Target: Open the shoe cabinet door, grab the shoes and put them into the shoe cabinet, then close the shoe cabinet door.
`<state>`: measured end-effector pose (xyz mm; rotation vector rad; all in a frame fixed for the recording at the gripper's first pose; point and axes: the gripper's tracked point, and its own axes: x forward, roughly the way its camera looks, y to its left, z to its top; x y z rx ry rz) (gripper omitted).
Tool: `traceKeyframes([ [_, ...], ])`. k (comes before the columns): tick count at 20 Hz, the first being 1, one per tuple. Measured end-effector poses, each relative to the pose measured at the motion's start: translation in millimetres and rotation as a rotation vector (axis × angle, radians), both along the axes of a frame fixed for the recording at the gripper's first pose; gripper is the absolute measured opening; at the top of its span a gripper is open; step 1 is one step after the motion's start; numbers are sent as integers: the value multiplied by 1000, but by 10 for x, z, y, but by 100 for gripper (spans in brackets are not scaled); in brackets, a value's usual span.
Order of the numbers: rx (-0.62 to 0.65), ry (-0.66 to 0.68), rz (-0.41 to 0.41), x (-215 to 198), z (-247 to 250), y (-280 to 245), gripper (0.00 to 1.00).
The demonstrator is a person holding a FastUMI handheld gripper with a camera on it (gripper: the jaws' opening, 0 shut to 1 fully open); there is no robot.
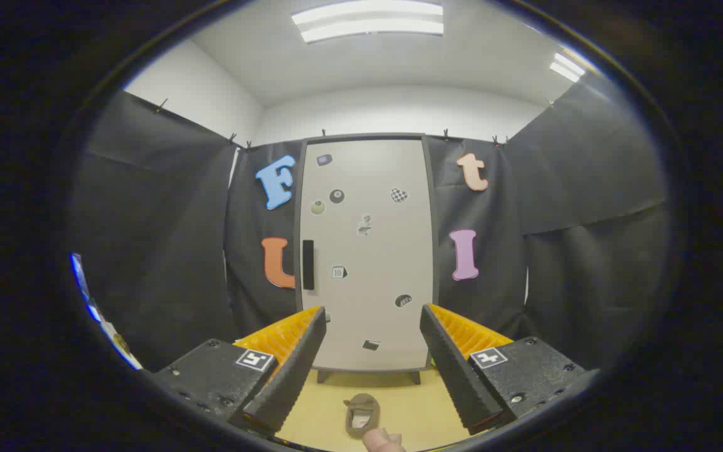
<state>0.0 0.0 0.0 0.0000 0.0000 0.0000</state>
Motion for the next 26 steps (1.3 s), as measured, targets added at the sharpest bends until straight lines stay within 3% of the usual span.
traceKeyframes([
  [8,21,-6,2,144,-26,-10,99],
  [13,38,-28,-15,461,1,38,99],
  [19,20,-70,81,1327,66,399,99],
  [22,46,-11,120,1890,-23,665,99],
  [26,106,89,249,2538,-149,1213,99],
])
